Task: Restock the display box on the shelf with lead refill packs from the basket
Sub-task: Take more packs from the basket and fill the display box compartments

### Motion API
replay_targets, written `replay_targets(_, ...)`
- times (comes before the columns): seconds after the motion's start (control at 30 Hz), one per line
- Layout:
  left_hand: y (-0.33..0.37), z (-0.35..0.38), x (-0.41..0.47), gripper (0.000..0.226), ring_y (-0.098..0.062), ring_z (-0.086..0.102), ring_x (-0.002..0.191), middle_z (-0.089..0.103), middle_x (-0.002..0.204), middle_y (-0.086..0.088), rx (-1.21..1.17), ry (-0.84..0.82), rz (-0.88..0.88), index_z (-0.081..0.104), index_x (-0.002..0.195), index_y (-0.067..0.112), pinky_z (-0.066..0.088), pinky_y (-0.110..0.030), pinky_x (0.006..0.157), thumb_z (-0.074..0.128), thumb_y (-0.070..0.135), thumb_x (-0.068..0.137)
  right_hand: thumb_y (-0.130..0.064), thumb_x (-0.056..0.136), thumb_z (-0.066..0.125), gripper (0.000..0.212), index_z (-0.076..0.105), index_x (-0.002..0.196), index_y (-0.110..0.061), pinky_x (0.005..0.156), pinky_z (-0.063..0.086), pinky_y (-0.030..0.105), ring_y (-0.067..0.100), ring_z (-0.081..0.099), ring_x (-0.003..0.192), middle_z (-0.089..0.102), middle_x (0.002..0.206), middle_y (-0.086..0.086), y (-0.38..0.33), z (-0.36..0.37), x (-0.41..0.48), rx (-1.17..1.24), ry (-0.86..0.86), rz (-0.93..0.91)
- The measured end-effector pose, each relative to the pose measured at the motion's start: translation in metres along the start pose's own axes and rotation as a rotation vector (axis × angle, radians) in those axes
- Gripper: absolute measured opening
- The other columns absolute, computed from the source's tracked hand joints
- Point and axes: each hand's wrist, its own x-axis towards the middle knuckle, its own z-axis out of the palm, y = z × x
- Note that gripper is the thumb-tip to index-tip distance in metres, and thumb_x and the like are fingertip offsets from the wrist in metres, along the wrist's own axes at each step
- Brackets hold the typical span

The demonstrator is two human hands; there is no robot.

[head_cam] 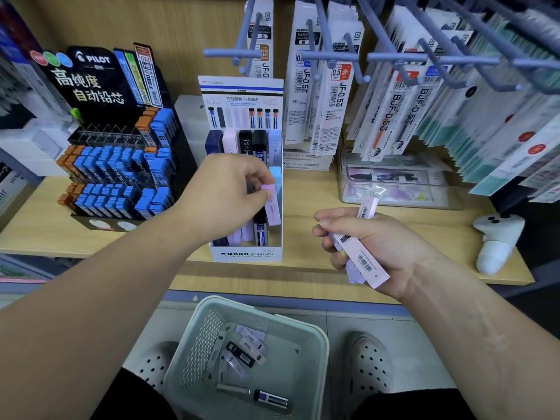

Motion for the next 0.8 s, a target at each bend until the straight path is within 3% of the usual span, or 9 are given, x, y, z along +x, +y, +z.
replay_targets(0.07, 0.000, 0.004, -0.001, 0.005, 0.006, 0.061, 0.066, 0.064, 0.065, 0.024, 0.026, 0.000, 0.019, 0.075, 0.088, 0.021, 0.047, -0.009, 0.062, 0.074, 0.017, 0.085, 0.001, 0.087, 0.069, 0.014, 0.072, 0.101, -0.002, 0.045, 0.042, 0.019, 0.016, 0.058, 0.065, 0.070, 0.084, 0.014, 0.001, 0.000, 0.000, -0.004, 0.000, 0.001)
replay_targets(0.13, -0.001, 0.012, -0.002, 0.006, -0.001, 0.063, 0.071, 0.070, 0.075, 0.014, 0.084, -0.020, 0.051, 0.075, 0.089, 0.022, 0.054, -0.026, 0.070, 0.074, 0.018, 0.085, 0.001, 0.087, 0.069, 0.014, 0.072, 0.100, -0.002, 0.045, 0.042, 0.019, 0.016, 0.058, 0.065, 0.070, 0.084, 0.014, 0.001, 0.001, 0.000, -0.006, 0.000, 0.003)
replay_targets(0.23, -0.006, 0.026, -0.003, 0.006, -0.010, 0.061, 0.074, 0.068, 0.077, 0.011, 0.212, -0.041, 0.084, 0.073, 0.085, 0.025, 0.053, -0.034, 0.068, 0.068, 0.021, 0.086, 0.000, 0.087, 0.069, 0.015, 0.072, 0.101, -0.002, 0.045, 0.042, 0.019, 0.016, 0.058, 0.065, 0.069, 0.084, 0.013, 0.002, 0.001, 0.001, -0.010, -0.001, 0.005)
replay_targets(0.33, -0.011, 0.036, -0.004, 0.012, -0.021, 0.063, 0.075, 0.067, 0.081, 0.004, 0.373, 0.004, 0.124, 0.073, 0.080, 0.022, 0.047, -0.033, 0.064, 0.064, 0.024, 0.086, 0.000, 0.087, 0.069, 0.015, 0.072, 0.102, -0.002, 0.045, 0.042, 0.020, 0.016, 0.058, 0.066, 0.069, 0.085, 0.013, 0.002, 0.002, 0.001, -0.009, -0.007, 0.010)
replay_targets(0.5, -0.007, 0.042, -0.005, 0.019, -0.030, 0.058, 0.055, 0.058, 0.070, -0.005, 0.536, 0.044, 0.219, 0.066, 0.063, 0.014, 0.028, -0.026, 0.048, 0.068, 0.019, 0.081, -0.003, 0.088, 0.069, 0.012, 0.072, 0.100, -0.004, 0.046, 0.042, 0.019, 0.016, 0.058, 0.066, 0.069, 0.083, 0.012, 0.000, 0.002, 0.002, 0.031, -0.011, 0.006)
replay_targets(0.67, -0.013, 0.038, -0.004, 0.009, -0.026, 0.064, 0.071, 0.066, 0.083, 0.000, 0.408, 0.029, 0.203, 0.074, 0.078, 0.019, 0.050, -0.036, 0.055, 0.069, 0.023, 0.085, -0.005, 0.087, 0.070, 0.012, 0.072, 0.099, -0.005, 0.047, 0.043, 0.020, 0.016, 0.058, 0.067, 0.068, 0.083, 0.012, -0.001, 0.004, 0.003, 0.060, -0.011, -0.001)
replay_targets(0.8, -0.018, 0.035, -0.006, 0.006, -0.022, 0.067, 0.078, 0.071, 0.086, 0.005, 0.335, 0.039, 0.191, 0.076, 0.085, 0.022, 0.054, -0.039, 0.063, 0.072, 0.025, 0.084, -0.005, 0.088, 0.070, 0.012, 0.072, 0.100, -0.005, 0.047, 0.043, 0.019, 0.016, 0.057, 0.067, 0.068, 0.084, 0.012, 0.000, 0.005, 0.003, 0.050, -0.008, -0.005)
